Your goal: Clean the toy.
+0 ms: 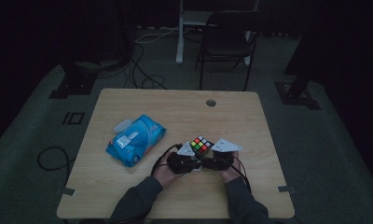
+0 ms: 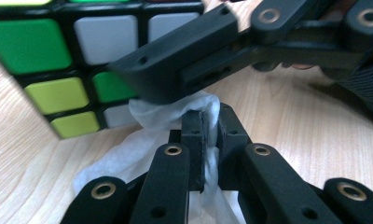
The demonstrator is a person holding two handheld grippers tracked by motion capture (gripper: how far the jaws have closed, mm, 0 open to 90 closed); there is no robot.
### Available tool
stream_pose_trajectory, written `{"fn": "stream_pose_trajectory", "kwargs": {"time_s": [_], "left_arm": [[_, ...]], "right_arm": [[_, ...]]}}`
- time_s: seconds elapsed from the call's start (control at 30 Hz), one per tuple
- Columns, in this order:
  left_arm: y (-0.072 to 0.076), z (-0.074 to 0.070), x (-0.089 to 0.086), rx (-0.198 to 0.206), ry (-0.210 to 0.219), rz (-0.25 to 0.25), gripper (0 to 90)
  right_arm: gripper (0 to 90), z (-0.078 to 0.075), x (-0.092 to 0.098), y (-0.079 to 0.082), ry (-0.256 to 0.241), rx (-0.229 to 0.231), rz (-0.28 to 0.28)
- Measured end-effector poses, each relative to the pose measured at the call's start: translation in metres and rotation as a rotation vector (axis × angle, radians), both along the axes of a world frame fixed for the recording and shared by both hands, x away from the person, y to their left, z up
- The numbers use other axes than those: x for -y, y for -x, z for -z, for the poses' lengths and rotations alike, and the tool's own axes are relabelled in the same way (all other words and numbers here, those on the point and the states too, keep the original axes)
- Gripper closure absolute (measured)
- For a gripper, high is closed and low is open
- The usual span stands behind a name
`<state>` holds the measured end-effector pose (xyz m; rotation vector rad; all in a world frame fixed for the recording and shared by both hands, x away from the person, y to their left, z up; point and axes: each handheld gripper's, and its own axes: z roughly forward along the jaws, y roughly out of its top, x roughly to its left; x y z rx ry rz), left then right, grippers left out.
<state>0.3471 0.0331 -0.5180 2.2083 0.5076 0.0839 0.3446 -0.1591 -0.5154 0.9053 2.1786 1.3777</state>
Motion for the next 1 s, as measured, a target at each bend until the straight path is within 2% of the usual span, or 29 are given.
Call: {"fn": "stream_pose_trajectory", "kwargs": {"time_s": [0.43,0.7,0.83,1.0], "left_arm": [[0.0,0.0,-0.002,0.003,0.0,-0.005,85.6],[-0.005,0.0,-0.014,0.004,0.004,-0.05,85.6],[-0.009,-0.004,-0.024,0.013,0.009,-0.083,85.6],[-0.012,-0.01,-0.029,0.029,0.008,-0.094,85.6]], "right_arm": [[34.2,0.0,0.0,0.0,0.003,0.002,-0.002],[34.2,0.0,0.001,0.0,0.007,0.004,-0.002],[34.2,0.001,0.0,0.001,0.011,0.003,-0.007],[34.2,0.001,-0.001,0.001,0.014,0.0,-0.012]]}}
